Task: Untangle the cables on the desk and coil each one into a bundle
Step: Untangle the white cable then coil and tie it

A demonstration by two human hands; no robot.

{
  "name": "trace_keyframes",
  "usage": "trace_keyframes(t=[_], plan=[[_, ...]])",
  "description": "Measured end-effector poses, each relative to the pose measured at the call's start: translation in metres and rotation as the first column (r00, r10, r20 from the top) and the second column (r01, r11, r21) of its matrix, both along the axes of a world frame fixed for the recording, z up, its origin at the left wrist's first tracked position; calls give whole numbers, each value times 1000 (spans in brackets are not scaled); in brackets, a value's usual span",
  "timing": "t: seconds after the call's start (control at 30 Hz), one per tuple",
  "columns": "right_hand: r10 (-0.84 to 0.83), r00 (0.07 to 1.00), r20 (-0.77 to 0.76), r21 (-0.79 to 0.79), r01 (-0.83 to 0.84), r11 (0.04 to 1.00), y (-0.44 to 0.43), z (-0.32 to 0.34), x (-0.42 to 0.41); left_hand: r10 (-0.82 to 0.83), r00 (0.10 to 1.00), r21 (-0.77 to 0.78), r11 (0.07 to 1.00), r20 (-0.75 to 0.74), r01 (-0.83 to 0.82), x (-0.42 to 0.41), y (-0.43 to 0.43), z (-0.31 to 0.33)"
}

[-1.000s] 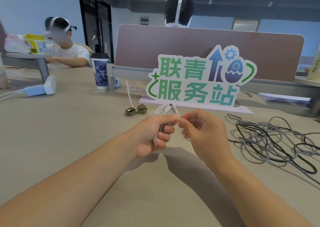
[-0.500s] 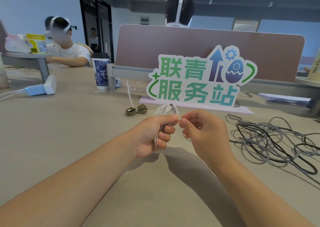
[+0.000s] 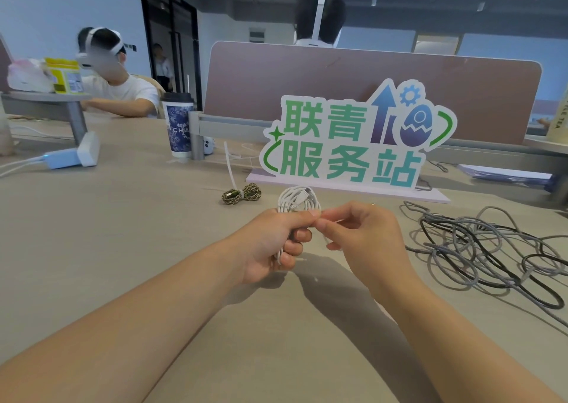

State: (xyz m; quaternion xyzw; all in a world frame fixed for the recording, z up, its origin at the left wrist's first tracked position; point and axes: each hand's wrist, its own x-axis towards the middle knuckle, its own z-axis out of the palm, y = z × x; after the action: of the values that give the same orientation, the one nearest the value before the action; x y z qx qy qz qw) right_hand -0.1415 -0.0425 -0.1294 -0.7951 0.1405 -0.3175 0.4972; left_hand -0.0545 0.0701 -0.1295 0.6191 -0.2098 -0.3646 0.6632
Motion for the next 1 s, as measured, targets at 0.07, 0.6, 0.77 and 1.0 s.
trace_keyframes(t=[0.07,0.6,0.77,1.0], plan=[[10,1000,-2,176,-10,984,-1,1,1,21,1000,-19,1000,3,-20,0,-1,0],[7,996,-89,693,57,719,-11,15,14,21,993,-257,965,-118,-50,11,-5,12],[-177,974,-140,712,223,666,-51,8,7,-464,838,-708,693,-289,139,32,28,32],[-300,944,-137,573,322,754,-67,11,3,-36,952,-600,783,-305,-163,59,49,36]])
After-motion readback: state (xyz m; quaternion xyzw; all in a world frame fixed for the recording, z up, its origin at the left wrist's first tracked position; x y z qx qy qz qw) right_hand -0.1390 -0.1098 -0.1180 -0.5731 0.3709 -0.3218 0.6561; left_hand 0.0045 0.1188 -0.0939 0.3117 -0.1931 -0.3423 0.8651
